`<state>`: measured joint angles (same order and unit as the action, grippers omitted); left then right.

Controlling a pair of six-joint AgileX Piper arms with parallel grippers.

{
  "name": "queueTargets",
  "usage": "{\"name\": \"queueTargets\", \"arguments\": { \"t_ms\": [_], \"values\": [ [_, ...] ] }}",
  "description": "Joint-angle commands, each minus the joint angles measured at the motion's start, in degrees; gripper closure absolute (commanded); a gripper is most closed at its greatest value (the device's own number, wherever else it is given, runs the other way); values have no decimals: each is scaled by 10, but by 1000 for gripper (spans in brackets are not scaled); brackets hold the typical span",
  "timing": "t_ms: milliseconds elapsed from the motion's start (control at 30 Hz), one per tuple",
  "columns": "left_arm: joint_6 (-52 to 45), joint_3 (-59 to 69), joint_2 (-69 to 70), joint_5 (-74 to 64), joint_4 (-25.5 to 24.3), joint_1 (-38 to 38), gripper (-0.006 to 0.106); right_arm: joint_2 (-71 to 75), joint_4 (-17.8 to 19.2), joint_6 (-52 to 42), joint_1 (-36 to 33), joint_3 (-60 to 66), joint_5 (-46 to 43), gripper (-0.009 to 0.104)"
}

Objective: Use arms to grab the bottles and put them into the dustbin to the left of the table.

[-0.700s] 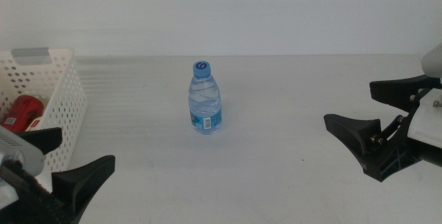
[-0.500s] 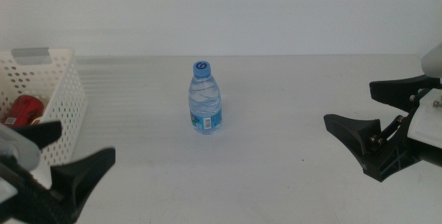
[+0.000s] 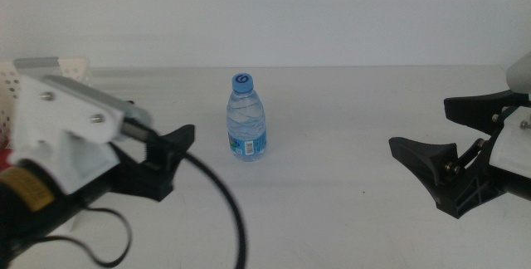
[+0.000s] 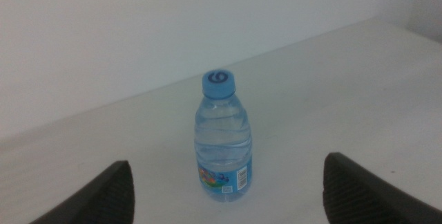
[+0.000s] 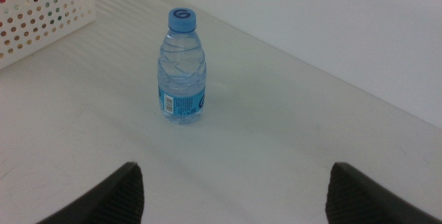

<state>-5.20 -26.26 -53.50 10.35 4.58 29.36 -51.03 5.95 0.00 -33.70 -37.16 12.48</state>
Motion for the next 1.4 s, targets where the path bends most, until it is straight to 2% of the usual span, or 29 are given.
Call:
{"name": "queueTargets", "arguments": {
  "t_ms": [0, 267, 500, 900, 1367],
  "values": [
    [15, -16, -39, 85, 4, 1, 10, 4, 4, -5, 0, -16, -36, 16],
    [44, -16, -166, 196, -5, 1, 10, 4, 4, -5, 0, -16, -36, 16],
    [68, -16, -259, 301, -38, 1, 10, 4, 4, -5, 0, -16, -36, 16],
    [91, -23, -402, 509, -19, 1, 10, 4, 4, -5, 0, -16, -36, 16],
    [96, -115, -469, 474, -13, -10, 10, 4, 4, -5, 0, -16, -36, 16]
  ]
}}
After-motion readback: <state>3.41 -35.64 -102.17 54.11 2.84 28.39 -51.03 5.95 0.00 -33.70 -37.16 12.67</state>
